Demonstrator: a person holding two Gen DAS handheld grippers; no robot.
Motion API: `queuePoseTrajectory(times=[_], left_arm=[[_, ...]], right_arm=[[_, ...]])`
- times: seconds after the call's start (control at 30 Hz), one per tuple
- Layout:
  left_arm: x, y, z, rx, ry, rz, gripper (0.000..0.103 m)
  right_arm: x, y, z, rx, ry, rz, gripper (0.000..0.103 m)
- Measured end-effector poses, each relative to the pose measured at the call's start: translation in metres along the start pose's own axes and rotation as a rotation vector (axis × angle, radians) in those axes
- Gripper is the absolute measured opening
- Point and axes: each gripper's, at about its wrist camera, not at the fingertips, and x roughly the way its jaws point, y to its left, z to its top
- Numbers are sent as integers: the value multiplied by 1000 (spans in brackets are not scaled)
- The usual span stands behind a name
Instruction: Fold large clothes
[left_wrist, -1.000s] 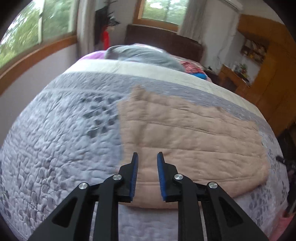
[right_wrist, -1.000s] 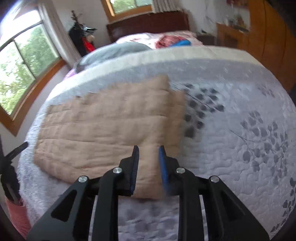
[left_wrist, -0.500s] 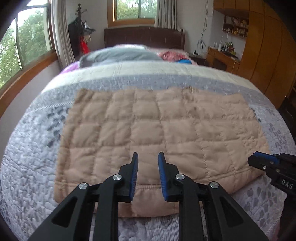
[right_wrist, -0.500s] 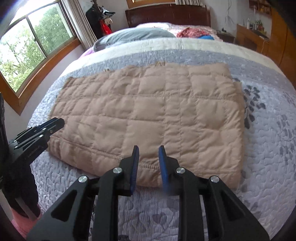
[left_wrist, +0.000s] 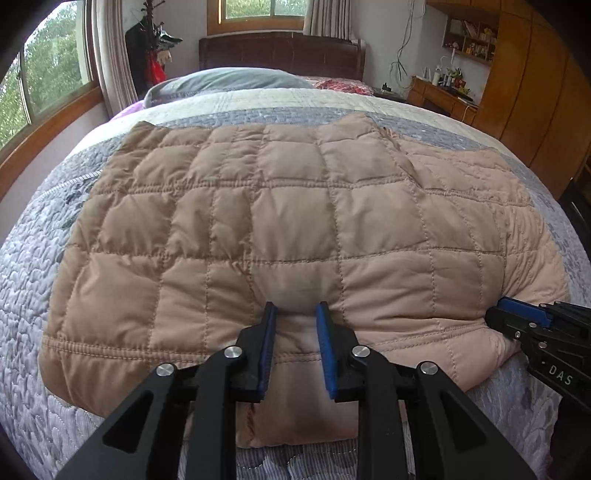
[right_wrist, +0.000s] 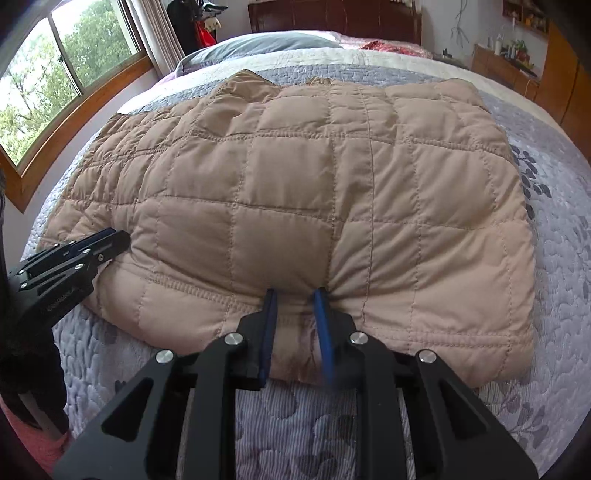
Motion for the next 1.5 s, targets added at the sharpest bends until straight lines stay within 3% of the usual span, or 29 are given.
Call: queuePoseTrajectory(times=[0.3, 0.4, 0.53, 0.57, 0.63, 0.73, 0.83, 0.97, 1.07, 1.23, 1.4, 1.5], left_arm=[[-1, 3, -2, -18, -13, -13, 23], [-4, 8, 2, -25, -2, -29, 23], [-29, 25, 9, -37, 12, -70, 24], [-37, 32, 11, -44, -1, -72, 27], [-56, 53, 17, -59, -44, -56, 48], [-75, 98, 31, -102, -80, -24, 66], [-74, 150, 43, -185, -69, -7, 70], [-49, 194, 53, -278, -1, -165, 70], [-26, 204, 55, -311, 38, -249, 70], [12, 206, 52, -344, 92, -336, 70], [37, 199, 55, -349, 107, -430, 72], [49, 189, 63, -331, 120, -429, 76]], right_arm=[[-3, -4, -2, 3, -24, 13, 21], [-11, -11, 0, 6, -22, 54, 23], [-48, -33, 2, 41, -106, 142, 44], [-57, -38, 2, 44, -136, 143, 48], [-79, -57, 7, 66, -185, 169, 55], [-96, -92, 17, 107, -214, 152, 70], [-95, -126, 27, 149, -210, 125, 79], [-73, -169, 33, 246, -145, 190, 82], [-54, -195, 35, 320, -97, 233, 83], [-23, -216, 39, 374, -23, 268, 84], [-3, -220, 40, 396, 8, 363, 84], [5, -217, 45, 397, 15, 379, 87]])
